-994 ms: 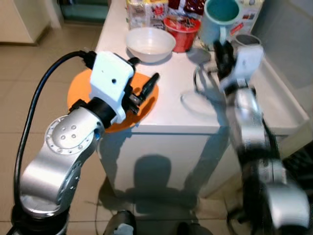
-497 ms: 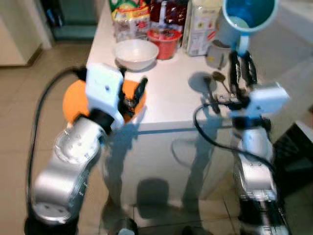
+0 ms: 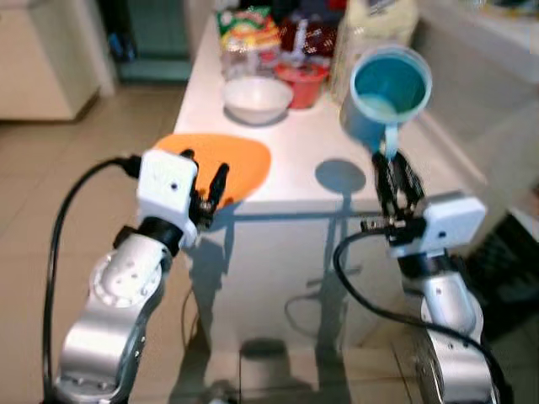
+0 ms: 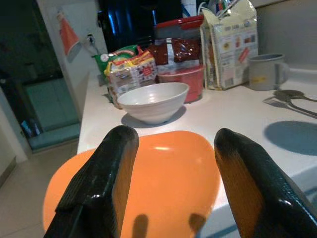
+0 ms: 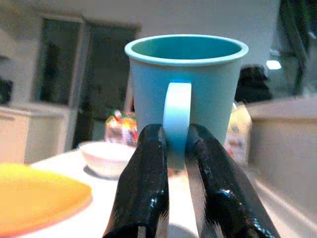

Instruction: Setting the table

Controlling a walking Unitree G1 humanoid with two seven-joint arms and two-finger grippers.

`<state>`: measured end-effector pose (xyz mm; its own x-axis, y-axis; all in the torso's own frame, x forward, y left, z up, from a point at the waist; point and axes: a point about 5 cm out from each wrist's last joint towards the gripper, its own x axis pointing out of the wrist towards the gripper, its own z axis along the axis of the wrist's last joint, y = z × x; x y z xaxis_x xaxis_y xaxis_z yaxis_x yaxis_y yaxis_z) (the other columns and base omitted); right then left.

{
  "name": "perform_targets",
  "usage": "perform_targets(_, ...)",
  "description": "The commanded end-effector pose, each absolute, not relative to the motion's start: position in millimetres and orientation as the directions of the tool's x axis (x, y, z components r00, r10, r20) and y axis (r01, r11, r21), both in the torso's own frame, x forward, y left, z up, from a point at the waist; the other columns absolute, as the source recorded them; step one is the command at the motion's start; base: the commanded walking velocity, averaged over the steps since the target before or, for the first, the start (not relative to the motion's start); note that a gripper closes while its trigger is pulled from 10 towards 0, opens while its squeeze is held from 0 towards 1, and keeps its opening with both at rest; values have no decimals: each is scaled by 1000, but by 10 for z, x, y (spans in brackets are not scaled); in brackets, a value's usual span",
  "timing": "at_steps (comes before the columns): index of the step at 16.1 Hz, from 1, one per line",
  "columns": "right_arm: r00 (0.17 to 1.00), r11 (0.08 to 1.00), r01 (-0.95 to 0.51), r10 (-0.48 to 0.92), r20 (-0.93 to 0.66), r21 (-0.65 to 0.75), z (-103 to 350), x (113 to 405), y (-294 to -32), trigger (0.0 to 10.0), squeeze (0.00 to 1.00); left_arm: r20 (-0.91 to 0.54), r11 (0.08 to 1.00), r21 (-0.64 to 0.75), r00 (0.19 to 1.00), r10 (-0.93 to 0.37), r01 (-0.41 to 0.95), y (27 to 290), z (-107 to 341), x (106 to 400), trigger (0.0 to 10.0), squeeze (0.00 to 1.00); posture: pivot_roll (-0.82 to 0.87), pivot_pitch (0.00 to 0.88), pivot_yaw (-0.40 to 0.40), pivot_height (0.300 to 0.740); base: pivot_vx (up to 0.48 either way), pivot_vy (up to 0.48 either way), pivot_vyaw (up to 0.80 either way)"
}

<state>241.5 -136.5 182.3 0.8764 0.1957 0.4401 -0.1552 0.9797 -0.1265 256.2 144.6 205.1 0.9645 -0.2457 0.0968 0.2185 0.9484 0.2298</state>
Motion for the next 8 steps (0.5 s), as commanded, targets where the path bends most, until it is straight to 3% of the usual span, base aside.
perform_targets(1,890,985,-133,168,424,-112,1868,2397,-1403,10000,0,93,953,233,971,-221,195,1435,2011,2604,10000,0,45,8,10,740,0,-296,0)
perform_targets(4,933,991,-77,110,343,-108,1813,2432,-1489,10000,0,74,955,242,978,-193,170,1437,1922,2684,10000,0,19,0,23,740,0,-343,0)
perform_targets(8,968,990,-108,125,219,-91,1770,2540,-1545,10000,0,76,957,251,983,-167,143,1387,1881,2778,10000,0,17,0,13,740,0,-396,0)
